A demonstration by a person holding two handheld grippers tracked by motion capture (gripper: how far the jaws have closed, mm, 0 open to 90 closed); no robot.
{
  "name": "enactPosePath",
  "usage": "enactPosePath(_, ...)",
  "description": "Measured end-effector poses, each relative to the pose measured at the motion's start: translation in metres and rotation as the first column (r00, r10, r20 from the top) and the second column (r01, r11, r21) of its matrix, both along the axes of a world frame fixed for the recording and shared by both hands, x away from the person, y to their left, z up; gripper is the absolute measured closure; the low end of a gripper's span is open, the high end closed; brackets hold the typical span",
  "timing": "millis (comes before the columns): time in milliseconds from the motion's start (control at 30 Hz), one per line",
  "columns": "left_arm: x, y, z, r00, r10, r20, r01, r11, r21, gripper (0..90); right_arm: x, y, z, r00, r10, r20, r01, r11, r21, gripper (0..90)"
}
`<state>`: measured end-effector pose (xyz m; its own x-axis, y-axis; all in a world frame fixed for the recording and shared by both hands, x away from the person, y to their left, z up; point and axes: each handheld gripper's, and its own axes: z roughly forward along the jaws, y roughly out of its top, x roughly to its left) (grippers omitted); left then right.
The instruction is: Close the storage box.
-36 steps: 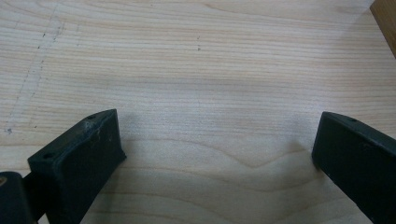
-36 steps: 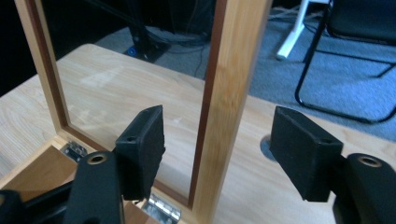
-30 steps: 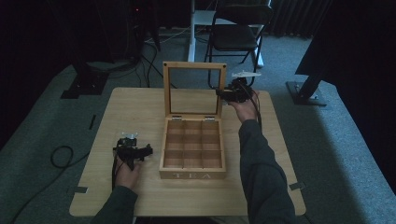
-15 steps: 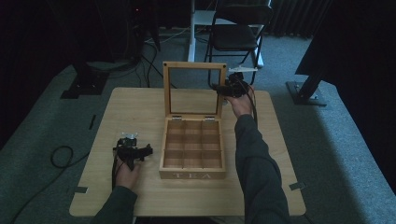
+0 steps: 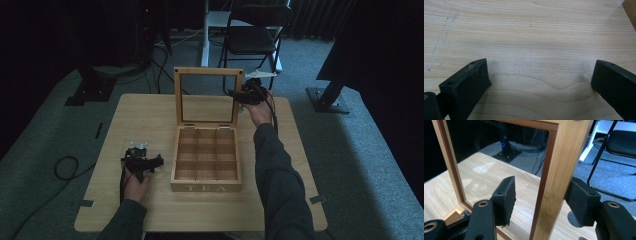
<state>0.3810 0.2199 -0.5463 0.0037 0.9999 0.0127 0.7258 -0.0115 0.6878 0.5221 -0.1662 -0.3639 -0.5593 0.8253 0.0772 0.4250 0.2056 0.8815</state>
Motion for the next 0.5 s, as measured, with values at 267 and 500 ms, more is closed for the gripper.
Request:
enactPosePath(267, 0.0, -0.001, 0.0, 1.0, 0.0, 0.001, 0.0, 1.0, 0.001, 1.6, -0.026, -0.006, 0.002, 0.9992, 0.016, 0.037, -0.018, 0.999, 0.046, 45.8)
enactPosePath(500, 0.0, -0.002, 0.0, 0.9999, -0.011, 0.001, 0.011, 0.9999, 0.0, 1.6, -0.039, -0.01, 0.004, 0.9986, 0.034, 0.041, -0.035, 0.999, 0.039, 49.9)
